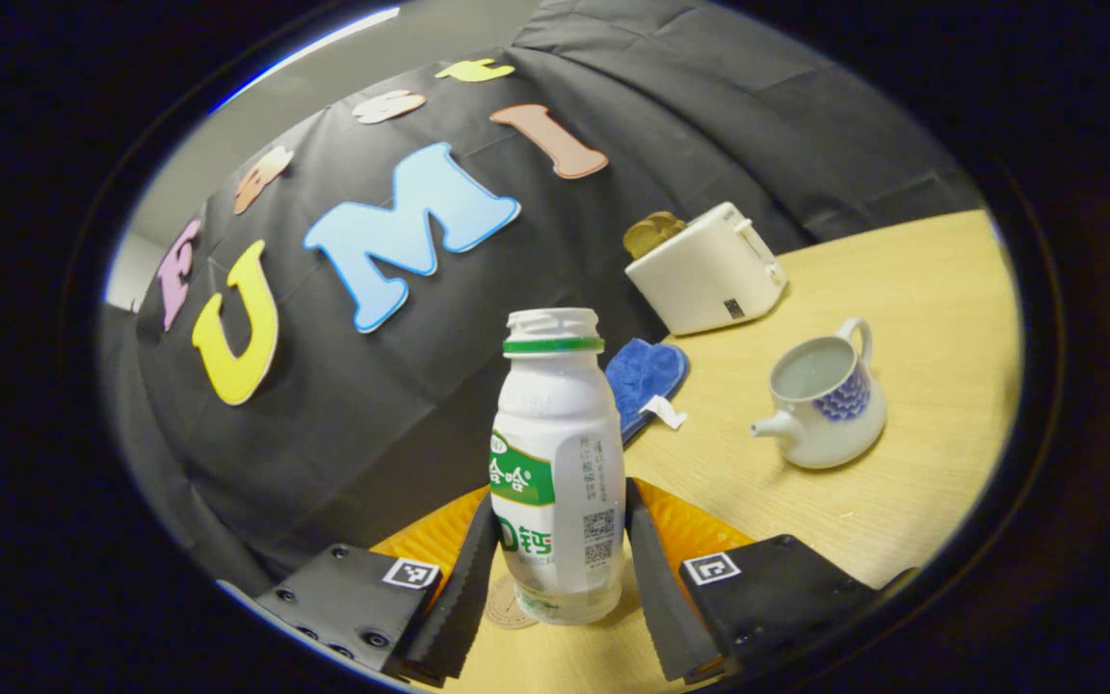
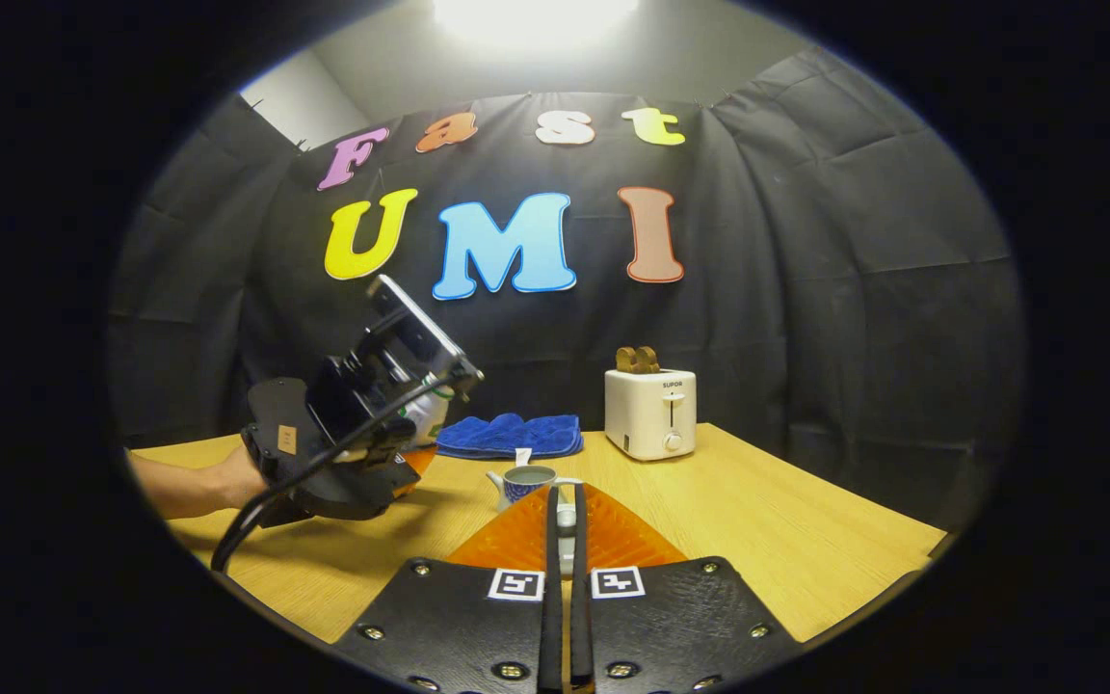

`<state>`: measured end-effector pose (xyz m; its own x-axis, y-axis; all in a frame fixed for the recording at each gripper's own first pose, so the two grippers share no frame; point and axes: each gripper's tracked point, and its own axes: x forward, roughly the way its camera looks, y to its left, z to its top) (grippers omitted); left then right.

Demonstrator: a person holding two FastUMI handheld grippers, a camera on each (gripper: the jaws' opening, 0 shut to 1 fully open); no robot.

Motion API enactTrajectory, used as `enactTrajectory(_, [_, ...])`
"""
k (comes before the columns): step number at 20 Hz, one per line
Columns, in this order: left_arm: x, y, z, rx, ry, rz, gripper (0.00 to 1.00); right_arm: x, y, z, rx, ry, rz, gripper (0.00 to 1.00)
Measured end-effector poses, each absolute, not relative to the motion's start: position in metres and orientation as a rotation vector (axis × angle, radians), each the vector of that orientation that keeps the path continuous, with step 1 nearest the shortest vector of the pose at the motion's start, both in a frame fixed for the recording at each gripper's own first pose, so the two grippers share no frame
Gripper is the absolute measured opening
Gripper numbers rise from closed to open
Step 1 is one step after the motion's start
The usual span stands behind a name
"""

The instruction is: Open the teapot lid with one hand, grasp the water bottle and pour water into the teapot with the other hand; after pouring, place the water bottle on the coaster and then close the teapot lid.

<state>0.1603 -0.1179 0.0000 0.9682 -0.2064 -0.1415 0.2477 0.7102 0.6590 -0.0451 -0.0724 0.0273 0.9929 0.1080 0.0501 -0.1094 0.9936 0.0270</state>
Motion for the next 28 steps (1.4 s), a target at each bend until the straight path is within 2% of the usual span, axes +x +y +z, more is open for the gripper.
enactTrajectory(7, [0.163,-0.143,-0.020,0.994,0.089,-0.322,0.81,-0.050,-0.091,0.028,0.066,-0.053,0.085,0.04])
enactTrajectory(19, [0.156,-0.160,-0.021,1.354,0.020,-0.350,0.80,-0.052,-0.103,0.026,0.073,-0.052,0.068,0.03])
enactTrajectory(21, [0.155,-0.159,-0.019,1.386,0.015,-0.346,0.69,-0.052,-0.102,0.027,0.077,-0.053,0.071,0.04])
enactTrajectory(23, [0.155,-0.158,-0.017,1.419,0.010,-0.342,0.76,-0.052,-0.102,0.027,0.071,-0.055,0.071,0.04])
enactTrajectory(24, [0.154,-0.158,-0.014,1.440,0.004,-0.339,0.74,-0.053,-0.102,0.027,0.068,-0.055,0.072,0.04])
enactTrajectory(25, [0.153,-0.159,-0.012,1.460,-0.003,-0.340,0.78,-0.053,-0.102,0.027,0.066,-0.055,0.073,0.04])
enactTrajectory(27, [0.151,-0.161,-0.010,1.485,-0.001,-0.348,0.74,-0.053,-0.101,0.027,0.064,-0.054,0.077,0.04])
enactTrajectory(28, [0.151,-0.161,-0.009,1.497,-0.003,-0.349,0.80,-0.054,-0.101,0.027,0.063,-0.054,0.078,0.04])
